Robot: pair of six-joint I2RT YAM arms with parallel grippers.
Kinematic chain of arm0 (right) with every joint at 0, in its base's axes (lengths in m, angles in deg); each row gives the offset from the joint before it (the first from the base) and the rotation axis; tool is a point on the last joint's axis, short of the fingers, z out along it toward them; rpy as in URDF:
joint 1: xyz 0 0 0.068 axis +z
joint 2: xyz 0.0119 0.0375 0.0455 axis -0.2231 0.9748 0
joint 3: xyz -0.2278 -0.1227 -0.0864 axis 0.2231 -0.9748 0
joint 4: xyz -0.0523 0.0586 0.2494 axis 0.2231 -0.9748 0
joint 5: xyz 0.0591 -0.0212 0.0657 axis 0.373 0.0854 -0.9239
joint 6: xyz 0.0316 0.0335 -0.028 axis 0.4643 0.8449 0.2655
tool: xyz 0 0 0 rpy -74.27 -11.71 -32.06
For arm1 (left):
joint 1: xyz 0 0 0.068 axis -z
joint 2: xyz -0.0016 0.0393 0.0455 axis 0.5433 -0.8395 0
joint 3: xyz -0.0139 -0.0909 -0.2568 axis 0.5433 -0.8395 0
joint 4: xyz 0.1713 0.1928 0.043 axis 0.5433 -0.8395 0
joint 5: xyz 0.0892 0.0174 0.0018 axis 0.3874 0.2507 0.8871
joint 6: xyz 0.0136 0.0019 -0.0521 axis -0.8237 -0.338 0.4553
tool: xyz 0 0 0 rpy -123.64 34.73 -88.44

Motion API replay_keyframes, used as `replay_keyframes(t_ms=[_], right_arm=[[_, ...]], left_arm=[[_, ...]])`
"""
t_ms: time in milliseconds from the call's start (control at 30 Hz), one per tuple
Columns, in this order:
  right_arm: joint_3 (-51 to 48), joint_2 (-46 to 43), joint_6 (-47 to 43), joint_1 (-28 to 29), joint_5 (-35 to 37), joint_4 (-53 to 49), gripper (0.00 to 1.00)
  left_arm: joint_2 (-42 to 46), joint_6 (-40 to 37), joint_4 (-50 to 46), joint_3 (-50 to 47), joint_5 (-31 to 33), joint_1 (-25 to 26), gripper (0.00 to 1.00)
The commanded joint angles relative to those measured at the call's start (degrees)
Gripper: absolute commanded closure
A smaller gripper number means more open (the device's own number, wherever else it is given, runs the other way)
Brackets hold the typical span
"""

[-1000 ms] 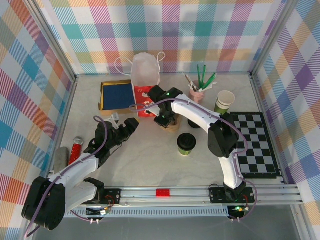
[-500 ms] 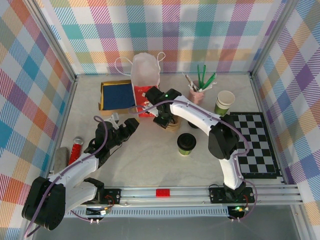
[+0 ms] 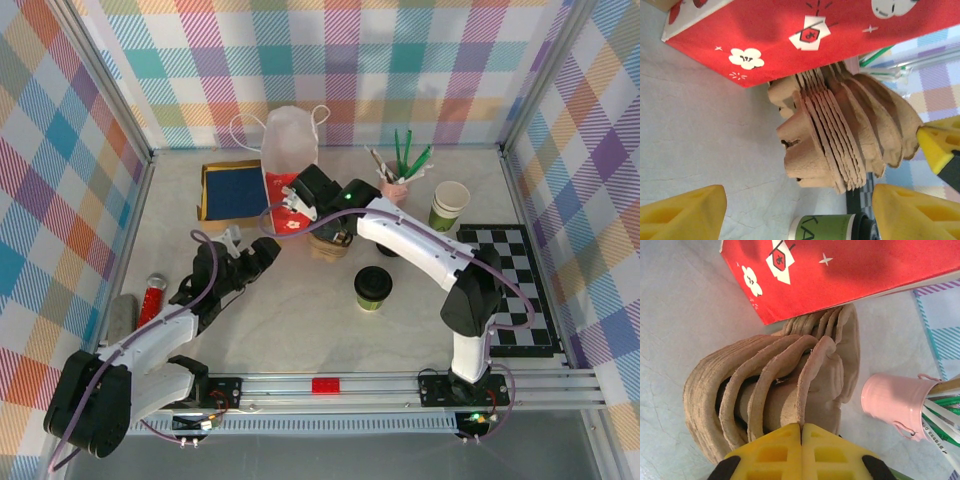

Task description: Pack the takeout coffee

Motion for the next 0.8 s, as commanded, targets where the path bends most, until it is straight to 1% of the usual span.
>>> replay_keyframes(t_ms=[0, 133, 267, 433, 767], right_arm=[[-1.84, -0.29, 1.55, 0.42, -2.26, 1.44, 1.00], [-3.55, -1.29, 3.62, 0.83, -4.57, 2.58, 1.00], [-4.63, -2.43, 4.50, 1.55, -5.12, 3.31, 1.00], [-6.92, -4.58, 5.19, 2.03, -5.64, 4.86, 1.00], [-9.54, -7.98, 5.59, 2.35, -5.73, 6.06, 1.00]], left_arm=[[-2.27, -3.13, -0.58, 3.50, 0.22, 2.97, 0.23], [-5.47, -3.05, 0.99, 4.76, 1.03, 4.73, 0.22], [-8.79, -2.99, 3.12, 6.31, 1.49, 5.99, 0.20], [-13.35, -1.59, 8.10, 7.60, 0.80, 6.94, 0.19], [-16.76, -1.16, 10.71, 9.10, 0.95, 8.01, 0.19]])
